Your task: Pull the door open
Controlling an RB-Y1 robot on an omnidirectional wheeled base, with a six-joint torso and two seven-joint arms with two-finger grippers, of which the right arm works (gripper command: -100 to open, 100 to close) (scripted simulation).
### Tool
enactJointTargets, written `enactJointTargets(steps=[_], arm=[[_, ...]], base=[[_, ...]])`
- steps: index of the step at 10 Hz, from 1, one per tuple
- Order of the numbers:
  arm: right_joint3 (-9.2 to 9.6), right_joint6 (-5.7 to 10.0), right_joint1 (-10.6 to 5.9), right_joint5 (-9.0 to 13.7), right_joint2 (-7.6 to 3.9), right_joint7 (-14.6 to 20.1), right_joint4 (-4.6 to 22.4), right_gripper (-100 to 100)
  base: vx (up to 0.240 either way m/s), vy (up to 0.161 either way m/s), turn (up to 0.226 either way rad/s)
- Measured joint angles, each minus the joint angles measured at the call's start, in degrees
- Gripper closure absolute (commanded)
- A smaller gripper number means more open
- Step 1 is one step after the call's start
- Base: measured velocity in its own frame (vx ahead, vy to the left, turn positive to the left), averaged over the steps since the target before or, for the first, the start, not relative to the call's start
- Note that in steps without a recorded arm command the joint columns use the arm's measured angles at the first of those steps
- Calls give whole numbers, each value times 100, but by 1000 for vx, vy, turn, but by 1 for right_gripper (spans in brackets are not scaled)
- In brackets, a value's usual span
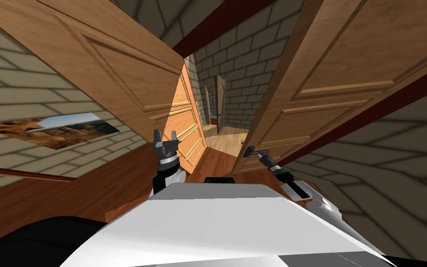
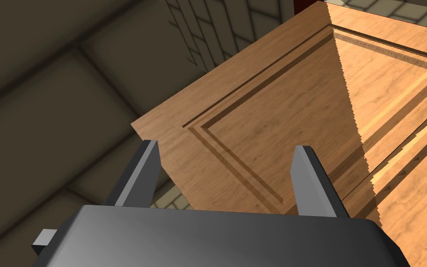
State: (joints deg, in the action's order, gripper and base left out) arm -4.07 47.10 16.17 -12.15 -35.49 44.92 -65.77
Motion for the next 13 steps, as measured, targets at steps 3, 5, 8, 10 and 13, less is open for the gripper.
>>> enactJointTargets(steps=[3, 5, 8, 10, 13], arm=[[-1, 151, 23, -30, -37, 41, 70, 100], [-7, 327, 38, -65, -87, 95, 150, 100], [-27, 532, 134, -109, -156, 164, 211, 100], [-27, 598, 156, -127, -176, 185, 258, 100], [-26, 699, 119, -133, -221, 208, 341, 100]], base=[[-218, -100, 182], [-226, -128, 165], [-206, -78, 104], [-110, -40, 68], [-177, -97, 150]])
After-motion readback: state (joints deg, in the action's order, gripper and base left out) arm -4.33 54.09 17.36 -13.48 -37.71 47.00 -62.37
